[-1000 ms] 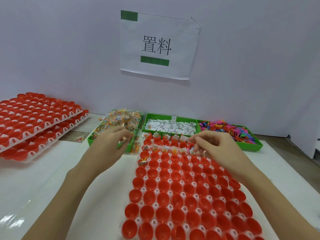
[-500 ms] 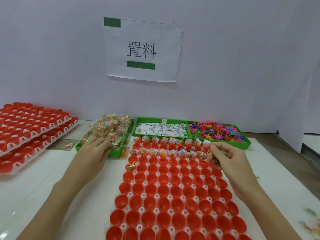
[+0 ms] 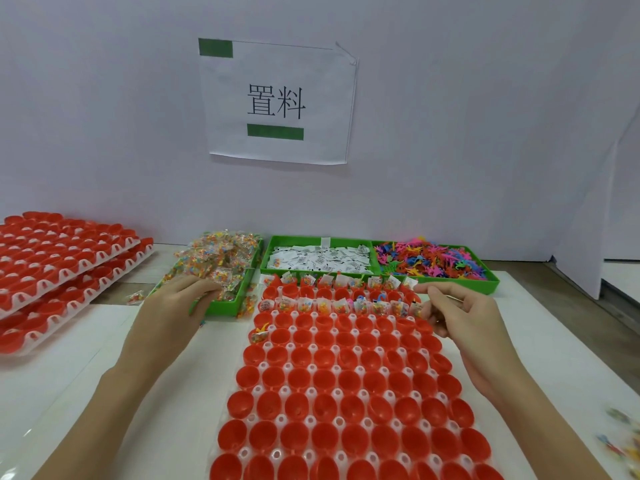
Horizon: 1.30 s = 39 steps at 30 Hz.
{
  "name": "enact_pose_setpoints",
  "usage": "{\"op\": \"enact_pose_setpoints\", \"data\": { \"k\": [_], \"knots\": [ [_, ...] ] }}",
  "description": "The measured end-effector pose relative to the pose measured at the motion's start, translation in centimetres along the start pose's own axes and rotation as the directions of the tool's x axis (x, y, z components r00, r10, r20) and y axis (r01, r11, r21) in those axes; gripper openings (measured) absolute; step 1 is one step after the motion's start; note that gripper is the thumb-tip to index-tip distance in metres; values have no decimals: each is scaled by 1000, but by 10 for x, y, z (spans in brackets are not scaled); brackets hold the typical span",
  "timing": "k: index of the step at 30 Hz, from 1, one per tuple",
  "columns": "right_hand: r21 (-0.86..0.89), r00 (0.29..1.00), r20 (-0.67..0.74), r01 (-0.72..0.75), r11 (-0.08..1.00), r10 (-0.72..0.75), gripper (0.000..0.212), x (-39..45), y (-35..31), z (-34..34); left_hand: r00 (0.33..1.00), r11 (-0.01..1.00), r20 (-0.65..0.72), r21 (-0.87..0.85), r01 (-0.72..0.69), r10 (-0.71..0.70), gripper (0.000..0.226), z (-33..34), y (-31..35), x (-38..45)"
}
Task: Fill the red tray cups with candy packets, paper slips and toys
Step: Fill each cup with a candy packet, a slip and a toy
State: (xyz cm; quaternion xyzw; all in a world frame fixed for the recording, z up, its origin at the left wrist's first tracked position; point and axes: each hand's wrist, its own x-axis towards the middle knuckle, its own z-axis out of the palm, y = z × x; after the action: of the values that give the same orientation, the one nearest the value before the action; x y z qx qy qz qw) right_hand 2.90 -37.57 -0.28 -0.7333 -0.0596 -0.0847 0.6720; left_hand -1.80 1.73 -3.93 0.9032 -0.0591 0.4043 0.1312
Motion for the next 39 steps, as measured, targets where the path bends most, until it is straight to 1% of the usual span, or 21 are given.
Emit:
{"op": "enact_pose_setpoints", "data": {
  "k": [3,5,7,9,11,14,17,20,22,25,30,33,37,39],
  "knots": [
    [-29,999,40,19,999,-17,26,0,0,1,999,999,-37,-43,5,-7,18,-2,9,2],
    [-79,993,110,52,996,-43,26,-2,-1,2,999,995,-45,-97,10,-15,17,-1,18,4],
    [-122,982,177,95,988,-72,26,-4,0,5,998,981,-40,-189,39,-48,17,-1,29,6],
    [-166,971,215,141,976,-104,26,-7,1,9,994,945,-16,-312,101,-111,16,1,42,7],
    [-230,959,243,203,952,-146,27,-8,2,13,983,887,38,-427,176,-177,15,5,54,6],
    [-311,921,333,311,898,-204,25,-10,-3,16,969,798,103,-550,244,-225,13,11,68,7],
    [-351,905,355,361,864,-234,21,-11,-10,22,970,767,140,-594,243,-198,12,11,72,8],
    [-424,891,355,423,801,-282,21,-2,-18,34,973,773,148,-591,231,-177,17,12,70,8],
    [-474,884,367,445,760,-289,22,13,-23,45,970,776,147,-583,242,-193,19,11,69,8],
    [-560,881,401,454,693,-253,20,49,-29,65,967,771,144,-584,256,-212,17,11,69,8],
    [-718,871,484,447,534,-79,21,122,-22,105,967,764,143,-594,253,-209,17,9,69,8],
    [-763,853,522,457,457,18,20,154,-10,124,970,775,127,-583,243,-209,17,11,67,8],
    [-809,822,549,476,345,154,29,180,5,139,969,774,124,-583,247,-215,17,10,64,7],
    [-809,809,563,497,314,170,27,184,8,144,969,777,125,-579,246,-213,15,9,65,7]
  ]
}}
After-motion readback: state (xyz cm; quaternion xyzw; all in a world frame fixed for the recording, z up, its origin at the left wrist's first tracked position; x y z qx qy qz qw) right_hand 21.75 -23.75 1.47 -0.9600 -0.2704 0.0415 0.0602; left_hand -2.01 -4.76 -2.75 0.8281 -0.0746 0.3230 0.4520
